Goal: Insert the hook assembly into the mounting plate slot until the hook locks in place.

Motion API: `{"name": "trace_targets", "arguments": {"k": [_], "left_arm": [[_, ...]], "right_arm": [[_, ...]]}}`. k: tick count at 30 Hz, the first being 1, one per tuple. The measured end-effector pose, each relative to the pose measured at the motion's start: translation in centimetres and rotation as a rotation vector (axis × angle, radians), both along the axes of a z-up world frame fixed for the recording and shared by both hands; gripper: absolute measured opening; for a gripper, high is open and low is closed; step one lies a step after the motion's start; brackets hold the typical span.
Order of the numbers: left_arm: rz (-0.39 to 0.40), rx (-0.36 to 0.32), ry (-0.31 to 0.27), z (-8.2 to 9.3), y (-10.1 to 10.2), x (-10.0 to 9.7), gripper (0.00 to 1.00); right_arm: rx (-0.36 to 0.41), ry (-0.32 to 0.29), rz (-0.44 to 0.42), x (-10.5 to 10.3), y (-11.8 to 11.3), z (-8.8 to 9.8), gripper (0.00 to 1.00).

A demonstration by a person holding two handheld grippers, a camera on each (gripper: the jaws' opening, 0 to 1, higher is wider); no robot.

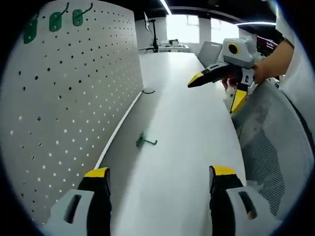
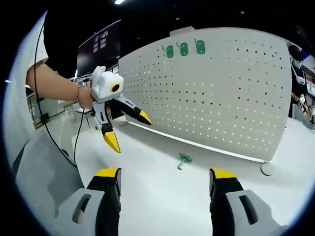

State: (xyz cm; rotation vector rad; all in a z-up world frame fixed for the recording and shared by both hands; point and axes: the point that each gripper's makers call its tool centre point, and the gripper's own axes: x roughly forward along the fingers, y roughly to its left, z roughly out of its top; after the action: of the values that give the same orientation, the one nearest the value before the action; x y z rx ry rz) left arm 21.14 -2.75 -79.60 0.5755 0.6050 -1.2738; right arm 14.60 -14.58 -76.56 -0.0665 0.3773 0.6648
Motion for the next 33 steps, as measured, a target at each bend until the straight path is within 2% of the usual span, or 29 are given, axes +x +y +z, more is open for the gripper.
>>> {"name": "trace_targets", "arguments": {"k": [10,27,33], "left_arm": [[-0.066,0.061,0.013,-1.0,-0.9,0.4,0.85],[-0.193,0.164,-0.015,-2.8,-1.9,1.8,0.84],[-0.223,0.191,-0.002,-3.6,-2.2,2.1,0.84]], "right_arm": [[-0.005,0.012,0.01,-0.1,0.3,-0.3,0.71],[-0.015,0.039,0.032,-0.5,0.7,-0.8,0.71],[-0.018,0.049,0.03,-0.6,0.6,-1.1,0.71]]}}
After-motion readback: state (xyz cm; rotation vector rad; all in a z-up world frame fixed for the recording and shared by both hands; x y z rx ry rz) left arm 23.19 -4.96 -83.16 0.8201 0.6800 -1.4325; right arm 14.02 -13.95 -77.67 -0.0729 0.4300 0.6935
